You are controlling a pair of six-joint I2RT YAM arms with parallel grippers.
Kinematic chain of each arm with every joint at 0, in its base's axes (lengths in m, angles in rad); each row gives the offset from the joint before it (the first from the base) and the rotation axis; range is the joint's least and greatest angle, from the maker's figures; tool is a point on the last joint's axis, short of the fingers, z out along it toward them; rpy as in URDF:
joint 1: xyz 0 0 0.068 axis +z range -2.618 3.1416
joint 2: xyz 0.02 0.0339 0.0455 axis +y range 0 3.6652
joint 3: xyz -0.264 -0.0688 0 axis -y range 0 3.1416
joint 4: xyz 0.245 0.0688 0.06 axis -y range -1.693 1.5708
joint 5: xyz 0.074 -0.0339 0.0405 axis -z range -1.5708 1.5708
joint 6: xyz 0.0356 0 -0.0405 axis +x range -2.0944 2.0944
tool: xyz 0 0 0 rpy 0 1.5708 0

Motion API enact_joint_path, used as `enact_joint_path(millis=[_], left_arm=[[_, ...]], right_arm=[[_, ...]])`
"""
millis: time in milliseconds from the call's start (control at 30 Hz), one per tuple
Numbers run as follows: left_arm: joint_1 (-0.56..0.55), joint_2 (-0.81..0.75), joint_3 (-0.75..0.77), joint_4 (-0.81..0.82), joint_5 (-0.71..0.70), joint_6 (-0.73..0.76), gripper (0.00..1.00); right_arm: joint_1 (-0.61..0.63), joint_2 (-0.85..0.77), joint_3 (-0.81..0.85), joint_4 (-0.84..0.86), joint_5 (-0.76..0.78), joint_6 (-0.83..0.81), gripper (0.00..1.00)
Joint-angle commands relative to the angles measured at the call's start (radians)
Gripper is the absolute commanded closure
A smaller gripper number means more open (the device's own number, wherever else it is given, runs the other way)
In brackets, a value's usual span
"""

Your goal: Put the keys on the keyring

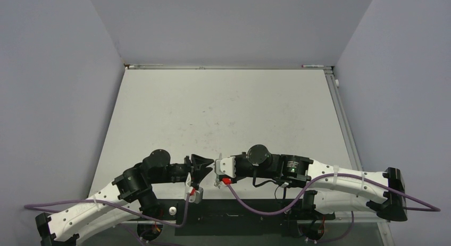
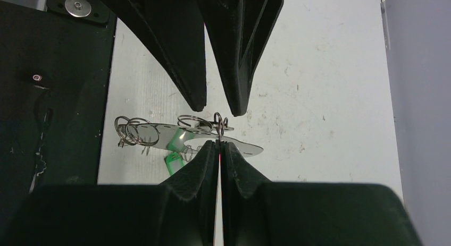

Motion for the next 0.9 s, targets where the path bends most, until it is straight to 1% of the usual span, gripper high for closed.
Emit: enact_joint_path(millis=[0,67,133,167,200,233,300,433,567,700,800,867], left_arm=[[0.016,-0.03,-0.003,0.073,0.006,-0.037,0.69],[0.025,-0.04,-0.007,0.106,0.007,-0.071,0.69],[0.042,-0.052,-0.015,0.171,0.01,-0.138,0.68],[0.057,-0.058,-0.02,0.223,0.012,-0.189,0.67],[0.08,-0.061,-0.028,0.278,0.019,-0.283,0.66],[0.106,-0.062,-0.035,0.357,0.029,-0.331,0.65],[0.158,-0.056,-0.044,0.45,0.07,-0.448,0.65],[0.216,-0.035,-0.028,0.498,0.134,-0.566,0.63],[0.253,-0.004,-0.007,0.561,0.137,-0.746,0.6],[0.28,0.031,0.035,0.546,0.192,-0.825,0.59],[0.298,0.031,0.027,0.599,0.293,-0.869,0.59],[0.305,0.028,0.017,0.641,0.336,-0.896,0.63]], right_arm=[[-0.006,-0.041,0.043,0.081,0.015,0.008,0.95],[-0.005,-0.045,0.039,0.086,0.021,0.009,0.95],[-0.005,-0.057,0.03,0.1,0.037,0.01,0.95],[-0.004,-0.066,0.024,0.109,0.049,0.011,0.95],[-0.005,-0.076,0.011,0.122,0.062,0.012,0.95],[-0.005,-0.089,0.005,0.134,0.072,0.01,0.95],[-0.004,-0.112,-0.009,0.152,0.08,0.009,0.95],[-0.004,-0.143,-0.011,0.152,0.106,0.013,0.95],[-0.004,-0.178,-0.022,0.151,0.114,0.011,0.95],[-0.002,-0.202,-0.028,0.154,0.105,0.02,0.95],[-0.003,-0.218,-0.035,0.157,0.095,0.025,0.95],[-0.002,-0.221,-0.038,0.156,0.092,0.024,0.95]])
